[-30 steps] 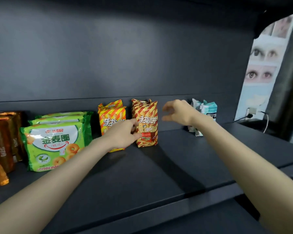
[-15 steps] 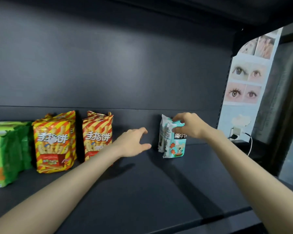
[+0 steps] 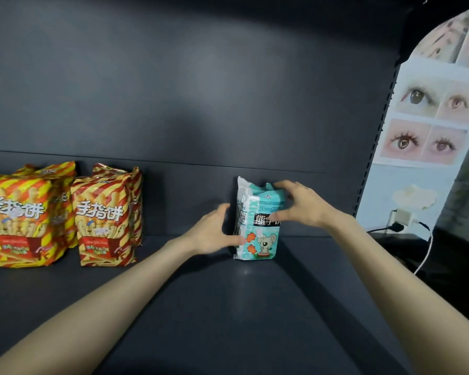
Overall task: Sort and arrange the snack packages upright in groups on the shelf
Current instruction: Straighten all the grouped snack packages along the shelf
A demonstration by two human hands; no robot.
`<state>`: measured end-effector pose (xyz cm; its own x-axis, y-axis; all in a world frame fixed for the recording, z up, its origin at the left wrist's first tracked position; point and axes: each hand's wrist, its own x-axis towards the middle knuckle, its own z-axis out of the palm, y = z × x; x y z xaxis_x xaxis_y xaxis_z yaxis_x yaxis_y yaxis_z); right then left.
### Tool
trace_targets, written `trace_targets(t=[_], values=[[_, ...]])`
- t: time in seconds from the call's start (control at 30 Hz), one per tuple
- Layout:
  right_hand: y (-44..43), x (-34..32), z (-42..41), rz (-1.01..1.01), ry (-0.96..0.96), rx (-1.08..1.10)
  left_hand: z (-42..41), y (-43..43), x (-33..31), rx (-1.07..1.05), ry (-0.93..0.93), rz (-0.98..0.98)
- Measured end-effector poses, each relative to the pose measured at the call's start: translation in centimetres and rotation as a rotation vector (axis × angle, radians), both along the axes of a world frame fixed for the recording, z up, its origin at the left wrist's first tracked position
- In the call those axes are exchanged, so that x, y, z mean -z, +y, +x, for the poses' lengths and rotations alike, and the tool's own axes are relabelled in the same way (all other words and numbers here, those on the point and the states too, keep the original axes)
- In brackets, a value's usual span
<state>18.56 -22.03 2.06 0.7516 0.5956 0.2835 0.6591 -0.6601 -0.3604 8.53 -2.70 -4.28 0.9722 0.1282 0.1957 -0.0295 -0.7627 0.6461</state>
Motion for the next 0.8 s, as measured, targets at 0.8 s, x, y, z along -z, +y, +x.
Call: trace_targets(t=[0.8], values=[[4.6, 3.2, 2.6, 0.279, 0.265, -0.294, 2.0, 3.4, 3.8, 0.112, -0.054, -0.291]])
